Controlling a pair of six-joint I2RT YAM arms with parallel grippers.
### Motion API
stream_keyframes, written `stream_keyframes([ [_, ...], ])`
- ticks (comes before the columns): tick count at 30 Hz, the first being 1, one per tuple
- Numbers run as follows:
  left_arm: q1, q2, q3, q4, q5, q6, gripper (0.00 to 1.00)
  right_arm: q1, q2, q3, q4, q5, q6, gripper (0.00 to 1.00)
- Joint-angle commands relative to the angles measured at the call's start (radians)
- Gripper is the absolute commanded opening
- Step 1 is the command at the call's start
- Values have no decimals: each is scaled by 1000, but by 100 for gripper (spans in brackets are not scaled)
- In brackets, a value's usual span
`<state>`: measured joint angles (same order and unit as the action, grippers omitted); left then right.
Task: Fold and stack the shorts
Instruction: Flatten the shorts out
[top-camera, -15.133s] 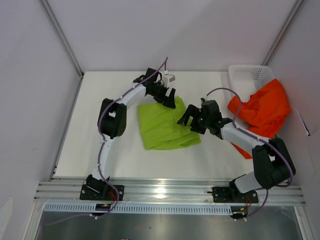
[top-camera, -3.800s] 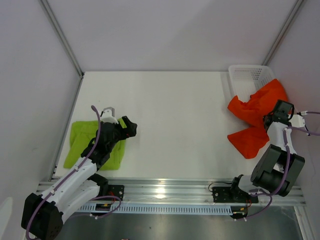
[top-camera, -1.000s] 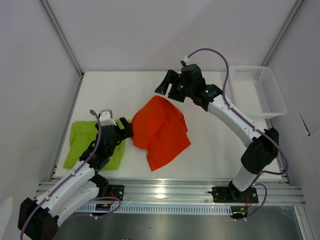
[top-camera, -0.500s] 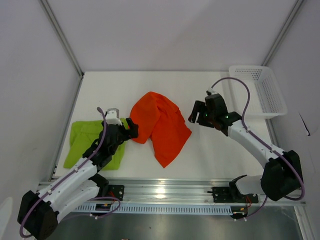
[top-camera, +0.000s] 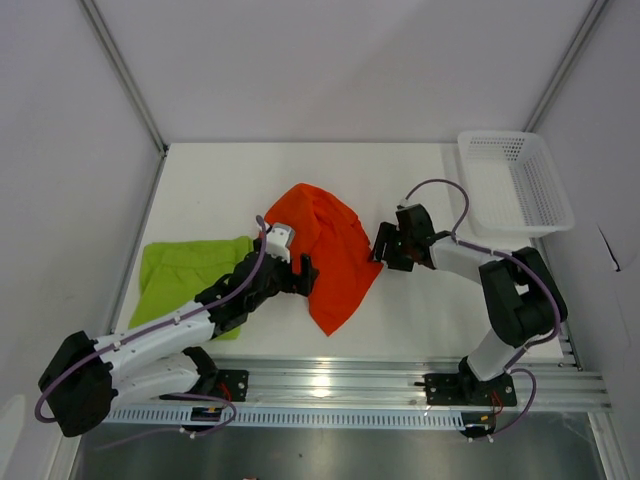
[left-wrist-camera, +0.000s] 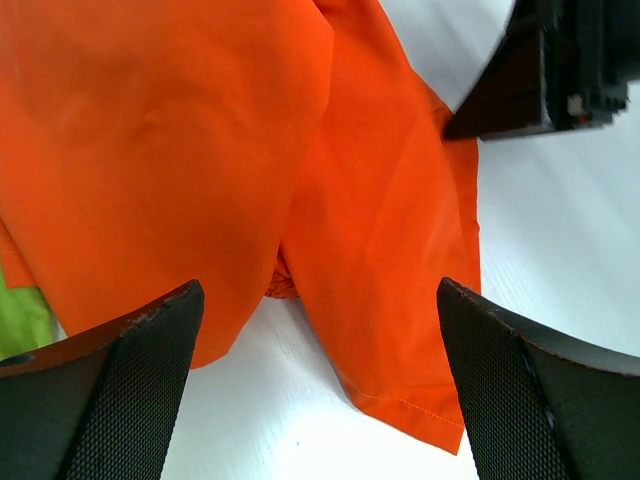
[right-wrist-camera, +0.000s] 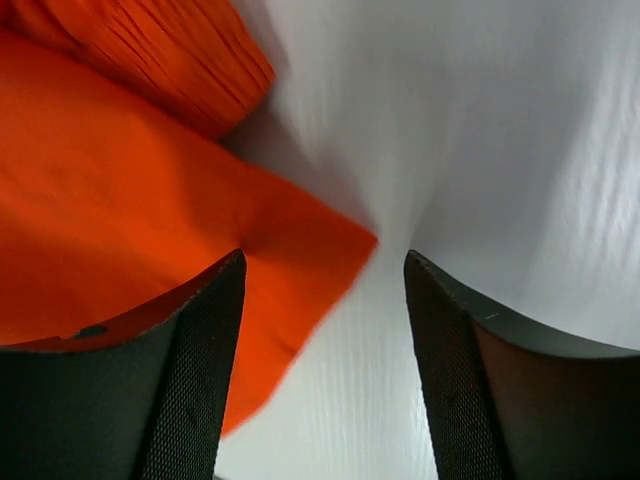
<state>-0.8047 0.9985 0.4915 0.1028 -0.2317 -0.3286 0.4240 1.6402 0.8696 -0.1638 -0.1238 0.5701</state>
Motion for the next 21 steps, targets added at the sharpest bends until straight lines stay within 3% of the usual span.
stream_keyframes([
  [1,-16,6,44,43,-1,36,99,-2,67,57,113,-45,28,65],
  [3,-17,0,42,41,-3,36,99,1,107,55,153,-80,50,62],
  [5,-17,-9,41,41,3,39,99,-1,124,51,201,-105,69,41],
  [6,-19,-9,39,41,8,43,99,-2,124,37,231,-117,88,16],
  [7,-22,-11,42,40,12,49,99,-2,121,31,242,-128,96,5],
  [8,-25,-3,44,38,21,56,99,-4,109,25,247,-129,100,0],
  [12,-70,35,82,23,43,94,99,-1,-41,8,183,-108,117,0],
  [17,-207,101,172,-12,37,135,99,39,-221,81,-46,-100,128,0],
  [21,-306,149,237,-63,-4,140,99,91,-321,118,-135,-76,172,0],
])
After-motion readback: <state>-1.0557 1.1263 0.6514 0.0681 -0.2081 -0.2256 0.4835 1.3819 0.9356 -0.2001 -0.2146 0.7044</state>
